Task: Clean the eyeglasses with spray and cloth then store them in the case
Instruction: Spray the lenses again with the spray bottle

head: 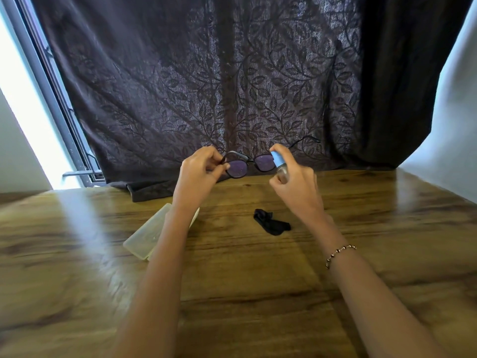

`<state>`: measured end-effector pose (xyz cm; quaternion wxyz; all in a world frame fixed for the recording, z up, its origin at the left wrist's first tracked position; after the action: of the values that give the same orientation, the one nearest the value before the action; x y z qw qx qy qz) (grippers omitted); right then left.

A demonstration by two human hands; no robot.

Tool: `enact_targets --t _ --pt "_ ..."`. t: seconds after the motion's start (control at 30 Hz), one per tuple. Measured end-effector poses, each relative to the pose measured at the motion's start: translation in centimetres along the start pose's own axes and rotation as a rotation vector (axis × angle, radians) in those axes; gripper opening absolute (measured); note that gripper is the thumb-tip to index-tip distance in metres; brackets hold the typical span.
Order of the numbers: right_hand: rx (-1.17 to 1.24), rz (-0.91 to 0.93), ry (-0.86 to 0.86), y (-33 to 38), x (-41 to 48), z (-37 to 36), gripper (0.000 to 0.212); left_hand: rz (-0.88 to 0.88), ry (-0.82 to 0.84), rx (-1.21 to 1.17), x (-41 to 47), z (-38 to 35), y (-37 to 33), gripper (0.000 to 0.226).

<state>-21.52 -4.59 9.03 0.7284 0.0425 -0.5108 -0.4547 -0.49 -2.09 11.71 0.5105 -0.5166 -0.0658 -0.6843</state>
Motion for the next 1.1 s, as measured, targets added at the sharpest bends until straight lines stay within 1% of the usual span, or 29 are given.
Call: enact_targets --t 0.13,0.23,0.33,0.57,0.8,1.0,1.1 --pt "-0.057 0.009 0.001 0.2 -0.2 -0.1 0.068 0.001 0.003 0.0 0.0 0.0 0.0 0.017" --pt "-0.019 -0.037 -0.086 -0.1 -0.5 0.5 0.065 0.0 0.0 0.006 0.0 0.1 -0.1 0.016" --pt "-0.007 -0.028 -0.145 0.1 -0.7 0.8 0.062 -0.002 0.003 0.005 0.0 0.1 -0.2 0.016" --pt "-0.084 -0.006 -0.102 -0.1 -0.7 0.1 0.061 0.003 0.009 0.007 0.0 0.0 -0.3 0.016" --pt "-0.088 -0.027 -0.194 -0.4 -0.9 0.7 0.061 0.025 0.027 0.002 -0.1 -0.2 -0.1 0.016" --pt "-0.119 -0.027 -0.14 -0.7 -0.7 0.2 0.062 0.031 0.034 -0.006 -0.1 -0.3 -0.2 0.016" --pt "-0.122 -0.055 -0.149 -1.1 -1.0 0.3 0.063 0.029 0.044 -0.011 -0.1 -0.4 -0.3 0.016"
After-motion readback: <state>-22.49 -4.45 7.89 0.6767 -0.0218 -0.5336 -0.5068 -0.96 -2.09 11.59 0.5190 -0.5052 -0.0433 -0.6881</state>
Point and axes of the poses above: each hand's wrist, its own x-axis towards the middle knuckle, its own z-axis out of the back of the hand, y = z × x, the point moved 9 cm from there along x, towards the middle knuckle, and after that the axes turned 9 degrees about x, right-handed, at the moved point
